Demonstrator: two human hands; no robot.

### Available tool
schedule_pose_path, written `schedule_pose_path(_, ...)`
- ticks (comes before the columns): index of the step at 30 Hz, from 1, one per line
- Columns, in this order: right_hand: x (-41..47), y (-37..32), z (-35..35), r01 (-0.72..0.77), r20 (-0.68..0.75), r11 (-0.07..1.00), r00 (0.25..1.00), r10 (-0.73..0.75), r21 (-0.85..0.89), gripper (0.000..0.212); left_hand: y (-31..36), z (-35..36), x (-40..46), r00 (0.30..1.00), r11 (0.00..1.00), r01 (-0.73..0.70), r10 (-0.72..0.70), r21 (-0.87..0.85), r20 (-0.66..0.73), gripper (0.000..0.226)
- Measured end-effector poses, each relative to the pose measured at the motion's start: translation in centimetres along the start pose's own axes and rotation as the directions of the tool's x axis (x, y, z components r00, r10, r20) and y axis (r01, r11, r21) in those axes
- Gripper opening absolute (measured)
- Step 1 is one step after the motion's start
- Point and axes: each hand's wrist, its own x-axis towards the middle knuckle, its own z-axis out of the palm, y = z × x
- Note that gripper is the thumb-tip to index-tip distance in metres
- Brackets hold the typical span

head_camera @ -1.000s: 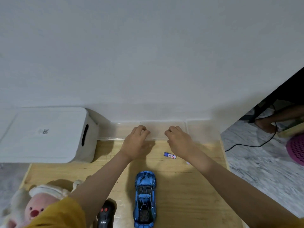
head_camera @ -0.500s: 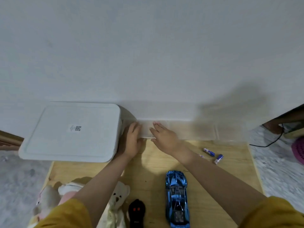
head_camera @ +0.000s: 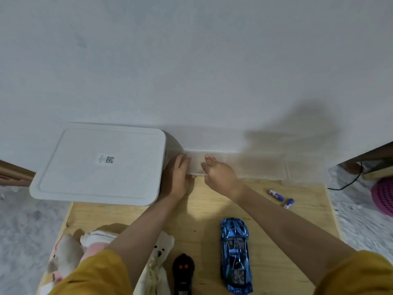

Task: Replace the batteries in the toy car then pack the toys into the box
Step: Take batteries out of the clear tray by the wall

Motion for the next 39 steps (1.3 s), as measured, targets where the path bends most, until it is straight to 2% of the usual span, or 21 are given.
schedule_pose_path(6, 0.2, -0.2, -1.7, -0.076, 0.069, 0.996, 0.995, 0.072, 0.049, 0.042, 0.6, -0.4, 0.0, 0.999, 0.999, -0.032, 0.032, 0.003, -0.029, 0.054)
schedule_pose_path(9, 0.4, 0.4, -2.9, -0.095, 0.044, 0.987, 0.995, 0.089, 0.134, 0.043, 1.8, -0.3, 0.6, 0.994, 0.995, 0.034, -0.043, -0.089, -0.098, 0.039)
schedule_pose_path(12, 0.8, 0.8, -4.0, -0.08, 0.064, 0.984, 0.996, 0.07, 0.16, 0.046, 2.2, -0.4, 0.9, 0.986, 0.997, 0.008, -0.021, -0.076, -0.164, 0.027)
schedule_pose_path(15, 0.8, 1.3, -4.5, -0.078, 0.059, 0.975, 0.996, 0.067, 0.206, 0.046, 2.8, -0.8, 1.0, 0.962, 0.996, 0.073, -0.083, -0.048, -0.259, 0.019)
schedule_pose_path(17, 0.5, 1.6, -4.9, -0.057, 0.022, 0.965, 0.998, 0.053, 0.255, 0.045, 3.2, -1.1, 0.8, 0.957, 0.986, 0.08, -0.116, -0.144, -0.264, 0.028)
schedule_pose_path(20, -0.1, 2.2, -5.0, -0.002, -0.077, 0.973, 0.997, 0.021, 0.23, 0.041, 2.6, -0.8, 0.3, 0.969, 0.996, -0.065, 0.077, 0.058, -0.234, 0.072)
schedule_pose_path(21, -0.2, 2.3, -5.0, 0.015, -0.137, 0.98, 0.99, 0.013, 0.199, 0.039, 2.6, -0.8, 0.2, 0.971, 0.994, -0.088, 0.099, 0.059, -0.219, 0.083)
schedule_pose_path(22, -0.3, 2.2, -5.1, 0.035, -0.21, 0.984, 0.978, 0.003, 0.175, 0.036, 2.7, -0.9, -0.2, 0.971, 0.995, -0.091, 0.097, 0.037, -0.218, 0.086)
schedule_pose_path(24, -0.4, 2.2, -5.1, 0.077, -0.353, 0.991, 0.935, -0.033, 0.11, 0.03, 3.1, -1.3, -0.6, 0.96, 0.992, -0.126, 0.13, 0.031, -0.247, 0.073)
schedule_pose_path(26, -0.4, 2.3, -4.8, 0.077, -0.435, 0.993, 0.9, -0.031, 0.087, 0.028, 3.3, -1.5, -0.9, 0.956, 0.987, -0.159, 0.163, 0.034, -0.245, 0.069)
schedule_pose_path(30, -0.3, 2.4, -4.3, 0.029, -0.486, 0.973, 0.869, 0.089, 0.23, 0.026, 3.1, -1.7, -0.7, 0.96, 0.987, -0.159, 0.161, 0.03, -0.231, 0.098)
schedule_pose_path(35, 0.0, 2.2, -3.8, -0.017, -0.506, 0.914, 0.829, 0.24, 0.406, 0.025, 3.1, -1.7, -0.6, 0.974, 0.992, -0.123, 0.126, 0.027, -0.186, 0.102)
schedule_pose_path(39, 0.1, 2.9, -3.1, -0.012, -0.509, 0.874, 0.809, 0.293, 0.485, 0.021, 3.1, -1.7, -0.4, 0.972, 0.99, -0.136, 0.139, 0.029, -0.19, 0.104)
